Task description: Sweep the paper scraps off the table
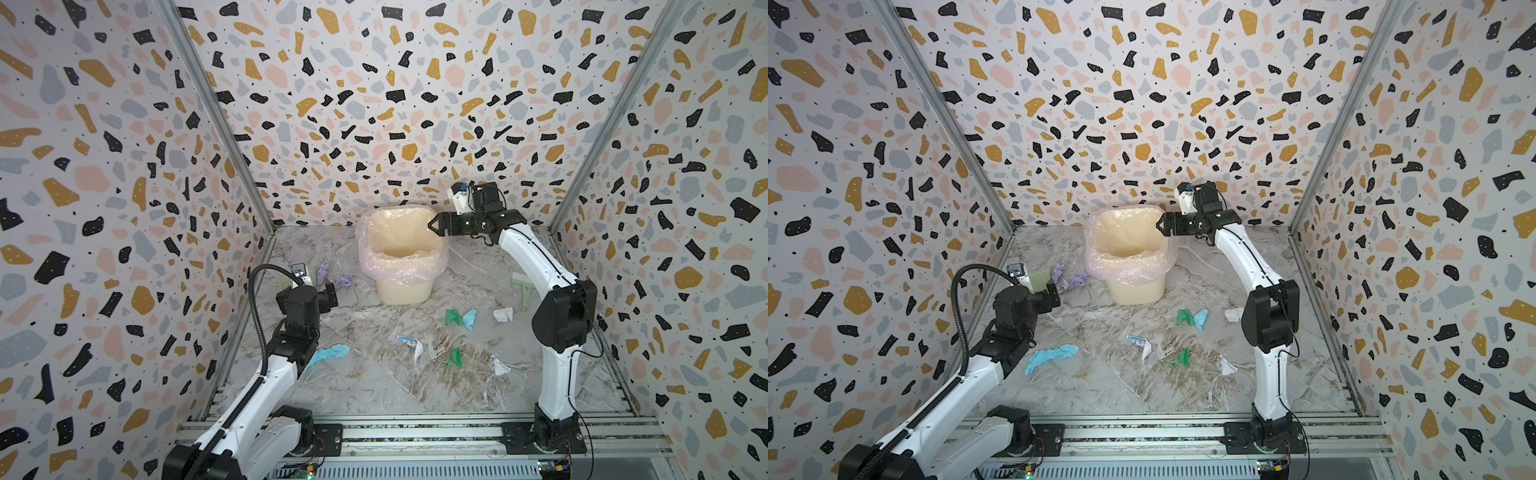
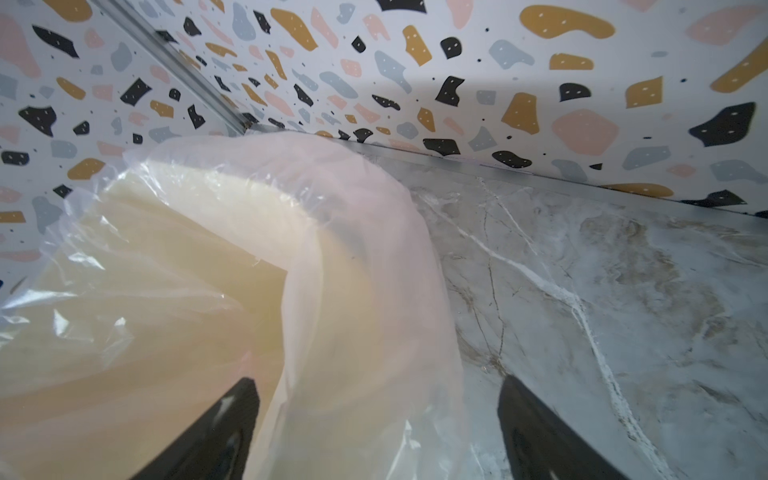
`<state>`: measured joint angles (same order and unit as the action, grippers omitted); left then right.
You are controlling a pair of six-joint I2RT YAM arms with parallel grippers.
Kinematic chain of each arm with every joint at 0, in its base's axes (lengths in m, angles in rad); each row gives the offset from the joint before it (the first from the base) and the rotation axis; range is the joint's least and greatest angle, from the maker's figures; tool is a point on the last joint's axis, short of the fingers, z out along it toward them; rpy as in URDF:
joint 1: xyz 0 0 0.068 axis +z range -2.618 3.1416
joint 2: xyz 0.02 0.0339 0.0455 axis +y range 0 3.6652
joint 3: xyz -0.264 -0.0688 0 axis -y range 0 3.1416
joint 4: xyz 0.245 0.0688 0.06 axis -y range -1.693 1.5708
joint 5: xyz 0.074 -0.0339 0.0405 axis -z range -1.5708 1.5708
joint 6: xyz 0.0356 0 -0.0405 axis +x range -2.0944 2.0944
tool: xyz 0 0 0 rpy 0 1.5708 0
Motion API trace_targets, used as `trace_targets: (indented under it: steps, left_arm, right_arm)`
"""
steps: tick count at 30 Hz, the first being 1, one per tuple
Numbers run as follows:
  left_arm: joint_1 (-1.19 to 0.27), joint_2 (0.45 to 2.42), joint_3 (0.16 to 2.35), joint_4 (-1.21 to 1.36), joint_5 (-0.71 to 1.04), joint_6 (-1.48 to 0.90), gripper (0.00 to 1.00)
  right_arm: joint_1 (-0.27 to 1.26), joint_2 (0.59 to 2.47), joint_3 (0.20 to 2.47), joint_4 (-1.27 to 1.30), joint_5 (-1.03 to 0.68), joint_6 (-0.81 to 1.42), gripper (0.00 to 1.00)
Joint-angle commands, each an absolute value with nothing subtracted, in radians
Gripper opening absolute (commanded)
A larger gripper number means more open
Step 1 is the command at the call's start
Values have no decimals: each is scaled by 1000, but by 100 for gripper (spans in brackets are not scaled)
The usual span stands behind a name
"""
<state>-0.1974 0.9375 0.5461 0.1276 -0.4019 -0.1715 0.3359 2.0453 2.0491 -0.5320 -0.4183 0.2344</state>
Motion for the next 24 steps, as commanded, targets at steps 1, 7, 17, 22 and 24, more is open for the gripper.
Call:
trace_targets:
  steps: [1, 7, 17, 22, 24]
  left_arm:
    - [-198, 916, 535, 133, -407, -180, 100]
    - [-198, 897, 541, 90, -393, -207, 99]
    - [-202, 860, 534, 41, -325, -259, 99]
    - [-209, 857, 528, 7, -264, -284, 100]
    - [-214, 856, 523, 0, -240, -291, 99]
  right_arm:
    - [319, 1912, 2068, -541, -435, 245, 94]
    - [264, 1755, 1912, -536, -419, 263, 99]
    - [75, 1502, 1470, -539, -331, 320, 99]
    - [-16, 1441, 1264, -552, -253, 302, 99]
    - [-48, 1441, 1221, -564, -221, 293, 99]
